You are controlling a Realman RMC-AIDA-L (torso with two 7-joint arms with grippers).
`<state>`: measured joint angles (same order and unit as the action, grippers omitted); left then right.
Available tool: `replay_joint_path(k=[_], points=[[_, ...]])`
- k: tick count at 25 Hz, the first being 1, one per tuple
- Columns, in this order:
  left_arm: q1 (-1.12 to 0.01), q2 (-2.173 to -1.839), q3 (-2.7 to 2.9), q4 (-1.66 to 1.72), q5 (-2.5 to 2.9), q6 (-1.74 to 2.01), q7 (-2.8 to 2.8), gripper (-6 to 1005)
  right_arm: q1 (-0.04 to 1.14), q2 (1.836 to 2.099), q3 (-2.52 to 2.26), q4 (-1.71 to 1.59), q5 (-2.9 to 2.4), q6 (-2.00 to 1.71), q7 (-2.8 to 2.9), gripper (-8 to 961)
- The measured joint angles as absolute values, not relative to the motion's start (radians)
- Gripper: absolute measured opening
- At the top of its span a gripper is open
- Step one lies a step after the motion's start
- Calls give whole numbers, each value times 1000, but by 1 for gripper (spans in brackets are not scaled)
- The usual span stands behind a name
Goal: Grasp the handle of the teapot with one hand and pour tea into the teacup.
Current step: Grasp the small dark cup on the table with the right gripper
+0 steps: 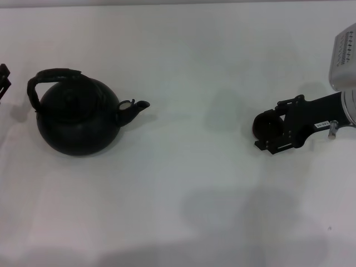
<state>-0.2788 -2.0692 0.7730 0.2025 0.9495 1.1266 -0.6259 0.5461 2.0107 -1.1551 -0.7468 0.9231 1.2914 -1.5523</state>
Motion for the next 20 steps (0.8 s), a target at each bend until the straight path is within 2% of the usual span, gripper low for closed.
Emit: replay_joint_path(k=[20], points=[[-278, -2071, 773, 202, 950, 1126, -626, 728, 554, 2007, -1134, -792, 945, 1332, -1543, 730]])
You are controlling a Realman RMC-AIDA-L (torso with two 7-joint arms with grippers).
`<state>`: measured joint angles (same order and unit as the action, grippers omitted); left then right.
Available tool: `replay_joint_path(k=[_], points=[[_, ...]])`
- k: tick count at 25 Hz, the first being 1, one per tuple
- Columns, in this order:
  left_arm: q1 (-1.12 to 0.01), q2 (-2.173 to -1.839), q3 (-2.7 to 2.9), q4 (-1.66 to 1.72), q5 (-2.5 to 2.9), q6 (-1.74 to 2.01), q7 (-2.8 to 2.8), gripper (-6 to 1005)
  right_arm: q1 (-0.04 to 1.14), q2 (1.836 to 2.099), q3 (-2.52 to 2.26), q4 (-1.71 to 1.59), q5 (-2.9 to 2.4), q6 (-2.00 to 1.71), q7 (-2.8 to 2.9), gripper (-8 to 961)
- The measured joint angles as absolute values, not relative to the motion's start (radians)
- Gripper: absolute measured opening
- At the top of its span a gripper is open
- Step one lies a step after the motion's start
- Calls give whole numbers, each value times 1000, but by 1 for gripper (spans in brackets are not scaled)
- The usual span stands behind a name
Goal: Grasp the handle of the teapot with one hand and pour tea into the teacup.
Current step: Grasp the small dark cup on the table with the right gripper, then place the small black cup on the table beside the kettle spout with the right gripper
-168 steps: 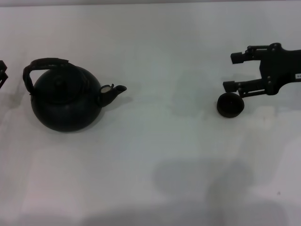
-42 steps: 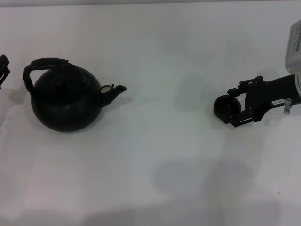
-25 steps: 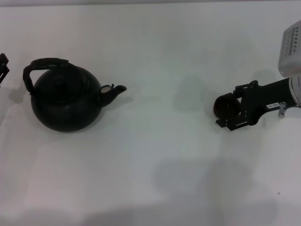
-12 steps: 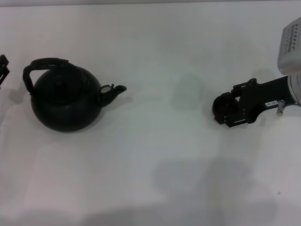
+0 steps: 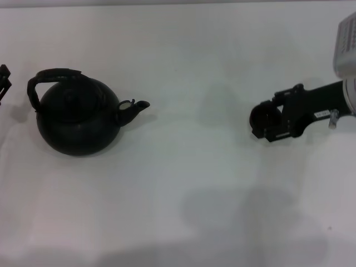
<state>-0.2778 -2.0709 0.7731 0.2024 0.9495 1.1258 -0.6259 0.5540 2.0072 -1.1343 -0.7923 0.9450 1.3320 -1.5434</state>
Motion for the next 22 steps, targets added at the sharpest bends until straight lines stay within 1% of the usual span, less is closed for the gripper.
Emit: replay_joint_path(k=[4, 9, 22], points=[[-283, -2071, 773, 202, 949, 1126, -626, 728, 572, 2006, -1100, -813, 992, 1403, -1542, 730], [-287, -2073, 773, 202, 950, 1128, -627, 728, 608, 2012, -1105, -808, 1059, 1423, -1539, 730], [-314, -2078, 775, 195, 949, 1134, -626, 728, 650, 2022, -1347, -760, 1180, 1261, -1539, 731]])
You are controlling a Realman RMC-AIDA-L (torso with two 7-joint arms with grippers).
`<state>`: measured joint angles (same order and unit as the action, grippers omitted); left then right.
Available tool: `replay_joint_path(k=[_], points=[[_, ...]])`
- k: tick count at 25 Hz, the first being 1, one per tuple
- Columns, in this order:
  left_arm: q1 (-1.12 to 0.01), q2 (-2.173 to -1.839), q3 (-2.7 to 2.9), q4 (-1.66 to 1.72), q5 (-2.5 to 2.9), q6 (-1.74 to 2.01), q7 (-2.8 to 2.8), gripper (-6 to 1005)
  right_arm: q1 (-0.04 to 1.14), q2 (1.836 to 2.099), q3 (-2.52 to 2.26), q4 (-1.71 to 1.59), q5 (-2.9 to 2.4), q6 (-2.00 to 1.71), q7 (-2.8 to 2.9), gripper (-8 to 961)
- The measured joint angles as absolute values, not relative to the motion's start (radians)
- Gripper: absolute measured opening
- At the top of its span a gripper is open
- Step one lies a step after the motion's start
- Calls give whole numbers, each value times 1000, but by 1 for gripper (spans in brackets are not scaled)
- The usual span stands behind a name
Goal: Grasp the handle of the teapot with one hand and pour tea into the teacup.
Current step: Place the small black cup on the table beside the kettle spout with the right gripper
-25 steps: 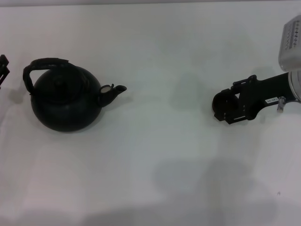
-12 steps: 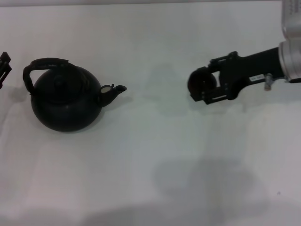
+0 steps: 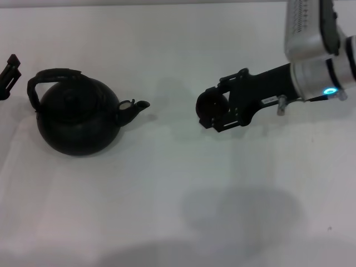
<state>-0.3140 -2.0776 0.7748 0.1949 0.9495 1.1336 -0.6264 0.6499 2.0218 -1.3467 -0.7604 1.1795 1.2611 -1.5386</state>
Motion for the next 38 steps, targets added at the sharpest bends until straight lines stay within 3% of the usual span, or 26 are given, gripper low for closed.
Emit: replay_joint_path(k=[38], points=[[-302, -2077, 775, 193, 963, 1133, -626, 729, 729, 2028, -1656, -672, 1332, 1010, -1529, 748]])
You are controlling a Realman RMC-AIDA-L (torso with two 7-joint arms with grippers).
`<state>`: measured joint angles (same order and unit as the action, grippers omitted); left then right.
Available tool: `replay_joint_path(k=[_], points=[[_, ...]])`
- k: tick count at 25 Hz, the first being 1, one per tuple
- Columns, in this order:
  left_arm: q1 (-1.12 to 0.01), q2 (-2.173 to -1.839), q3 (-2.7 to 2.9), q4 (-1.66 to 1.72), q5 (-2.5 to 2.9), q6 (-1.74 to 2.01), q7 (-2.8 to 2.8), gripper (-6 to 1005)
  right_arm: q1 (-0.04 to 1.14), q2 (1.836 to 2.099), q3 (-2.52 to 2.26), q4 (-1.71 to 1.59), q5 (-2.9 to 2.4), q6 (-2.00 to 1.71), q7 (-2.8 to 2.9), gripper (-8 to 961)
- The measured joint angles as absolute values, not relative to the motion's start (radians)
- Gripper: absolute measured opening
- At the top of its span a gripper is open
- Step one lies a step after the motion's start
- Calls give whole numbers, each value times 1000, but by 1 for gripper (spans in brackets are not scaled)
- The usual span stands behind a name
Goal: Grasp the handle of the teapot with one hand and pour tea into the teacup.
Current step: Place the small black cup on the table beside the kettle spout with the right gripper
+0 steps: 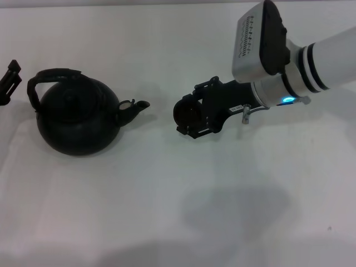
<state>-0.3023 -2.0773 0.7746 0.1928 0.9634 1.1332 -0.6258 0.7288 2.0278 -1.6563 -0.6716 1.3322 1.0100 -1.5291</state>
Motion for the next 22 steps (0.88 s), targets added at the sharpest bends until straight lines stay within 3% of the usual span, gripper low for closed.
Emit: replay_joint_path(k=[22], points=[[-310, -2077, 798, 192, 963, 1135, -629, 728, 747, 2028, -1760, -631, 1356, 932, -1523, 761]])
